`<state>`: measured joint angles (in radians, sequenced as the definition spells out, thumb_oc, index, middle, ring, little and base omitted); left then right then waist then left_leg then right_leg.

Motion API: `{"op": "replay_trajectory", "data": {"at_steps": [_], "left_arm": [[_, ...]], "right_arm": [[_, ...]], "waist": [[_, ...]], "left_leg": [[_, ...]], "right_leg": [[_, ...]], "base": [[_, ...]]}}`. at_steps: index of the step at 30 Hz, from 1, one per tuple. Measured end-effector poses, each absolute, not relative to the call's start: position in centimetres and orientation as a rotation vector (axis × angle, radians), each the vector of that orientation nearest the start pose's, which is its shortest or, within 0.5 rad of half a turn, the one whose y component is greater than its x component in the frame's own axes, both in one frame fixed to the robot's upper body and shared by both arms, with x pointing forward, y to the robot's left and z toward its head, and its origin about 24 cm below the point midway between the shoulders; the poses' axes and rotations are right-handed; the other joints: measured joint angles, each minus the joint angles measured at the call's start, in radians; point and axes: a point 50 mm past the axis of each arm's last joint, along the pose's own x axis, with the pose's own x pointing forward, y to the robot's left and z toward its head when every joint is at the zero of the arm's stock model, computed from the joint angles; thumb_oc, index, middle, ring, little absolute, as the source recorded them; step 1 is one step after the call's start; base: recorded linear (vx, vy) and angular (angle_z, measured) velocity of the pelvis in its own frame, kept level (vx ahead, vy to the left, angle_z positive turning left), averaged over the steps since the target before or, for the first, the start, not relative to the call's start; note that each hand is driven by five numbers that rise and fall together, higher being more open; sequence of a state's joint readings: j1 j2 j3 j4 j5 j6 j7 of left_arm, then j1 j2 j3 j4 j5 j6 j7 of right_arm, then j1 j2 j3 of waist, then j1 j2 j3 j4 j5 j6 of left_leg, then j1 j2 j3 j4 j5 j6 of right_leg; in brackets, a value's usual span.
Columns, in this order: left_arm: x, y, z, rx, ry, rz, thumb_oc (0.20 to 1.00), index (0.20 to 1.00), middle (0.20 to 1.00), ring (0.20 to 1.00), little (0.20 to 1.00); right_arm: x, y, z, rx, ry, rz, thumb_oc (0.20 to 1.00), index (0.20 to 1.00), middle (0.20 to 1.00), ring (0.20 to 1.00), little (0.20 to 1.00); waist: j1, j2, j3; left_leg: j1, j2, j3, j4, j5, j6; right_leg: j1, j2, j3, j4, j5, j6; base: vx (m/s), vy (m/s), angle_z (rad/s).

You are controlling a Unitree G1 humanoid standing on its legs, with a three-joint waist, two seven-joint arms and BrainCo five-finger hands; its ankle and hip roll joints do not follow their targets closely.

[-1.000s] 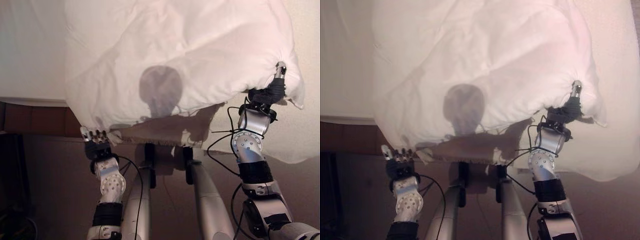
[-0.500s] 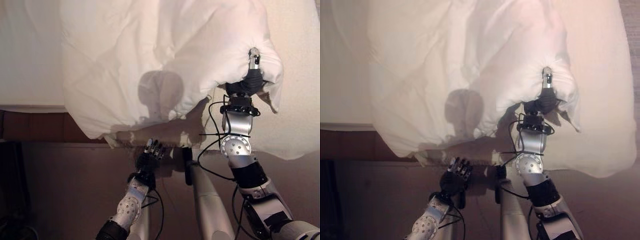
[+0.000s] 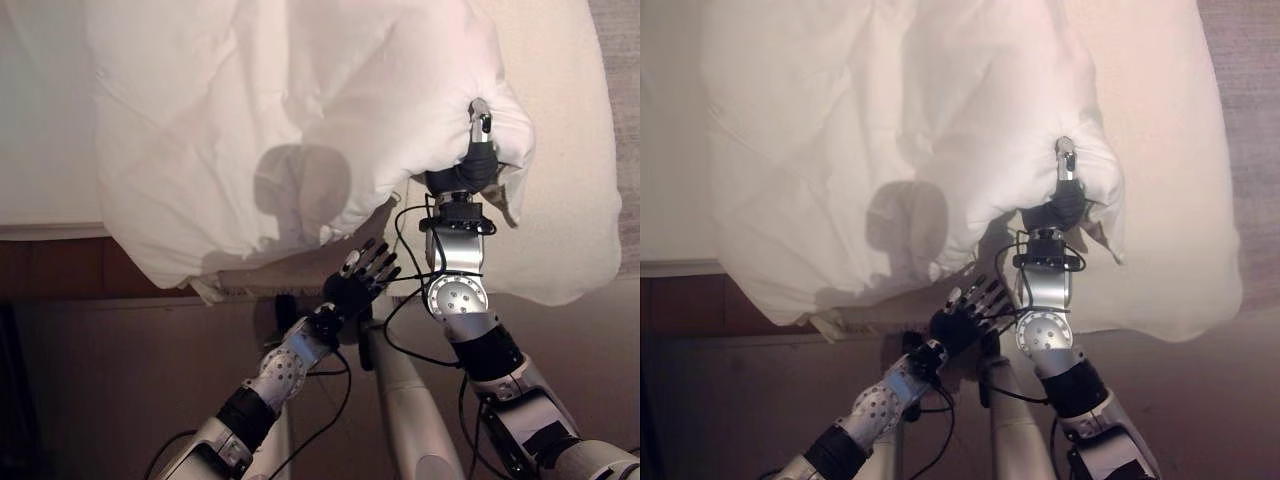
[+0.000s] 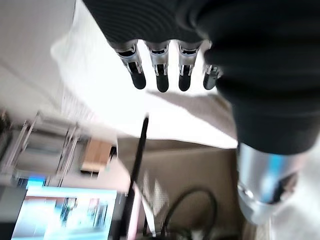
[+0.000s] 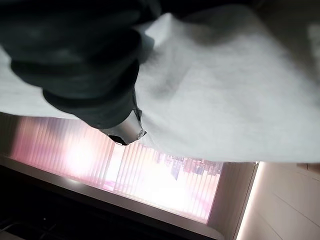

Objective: Make the bed

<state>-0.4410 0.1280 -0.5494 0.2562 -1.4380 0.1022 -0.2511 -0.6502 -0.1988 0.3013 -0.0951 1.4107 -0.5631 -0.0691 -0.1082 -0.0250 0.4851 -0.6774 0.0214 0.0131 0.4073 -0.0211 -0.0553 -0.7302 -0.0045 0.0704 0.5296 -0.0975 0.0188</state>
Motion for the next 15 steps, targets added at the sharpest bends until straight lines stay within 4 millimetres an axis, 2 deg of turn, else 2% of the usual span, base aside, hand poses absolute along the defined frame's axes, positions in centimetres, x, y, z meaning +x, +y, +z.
{"op": "replay_trajectory", "data": {"at_steps": [1,4,8,15], "left_arm": [[28.6,1.2,9.1,-1.116,0.235,-0.888,1.000,1.000,1.000,1.000,1.000],[28.4,0.5,9.8,-1.123,0.228,-0.963,1.000,1.000,1.000,1.000,1.000],[28.8,0.0,12.3,-1.131,0.145,-1.056,1.000,1.000,1.000,1.000,1.000],[29.5,0.8,15.8,-1.268,-0.065,-1.096,1.000,1.000,1.000,1.000,1.000]], "right_arm": [[30.3,-10.9,24.2,1.303,-0.696,0.454,0.200,0.200,0.200,0.200,0.200],[30.3,-10.7,24.3,1.319,-0.703,0.465,0.200,0.200,0.200,0.200,0.200],[30.3,-10.4,24.4,1.354,-0.705,0.486,0.200,0.200,0.200,0.200,0.200],[30.3,-11.0,24.6,1.370,-0.740,0.485,0.200,0.200,0.200,0.200,0.200]], "waist": [[-0.013,-0.006,-0.004],[-0.016,-0.013,-0.007],[-0.015,-0.024,-0.014],[-0.015,-0.025,-0.014]], "left_leg": [[-0.001,0.000,0.004,0.002,-0.002,0.001],[-0.004,0.000,0.005,0.004,-0.006,0.002],[-0.018,0.000,0.006,0.008,-0.007,0.003],[-0.034,0.001,0.006,0.023,-0.013,0.005]], "right_leg": [[0.000,0.000,0.003,-0.002,0.001,0.001],[-0.001,0.000,0.003,-0.005,0.001,0.001],[-0.015,0.000,0.003,-0.003,0.001,0.002],[-0.025,0.001,0.004,-0.002,0.002,0.005]], "base": [[0.00,-0.011,-0.05],[0.00,-0.003,-0.02],[0.00,0.000,0.00],[0.00,0.000,0.00]]}}
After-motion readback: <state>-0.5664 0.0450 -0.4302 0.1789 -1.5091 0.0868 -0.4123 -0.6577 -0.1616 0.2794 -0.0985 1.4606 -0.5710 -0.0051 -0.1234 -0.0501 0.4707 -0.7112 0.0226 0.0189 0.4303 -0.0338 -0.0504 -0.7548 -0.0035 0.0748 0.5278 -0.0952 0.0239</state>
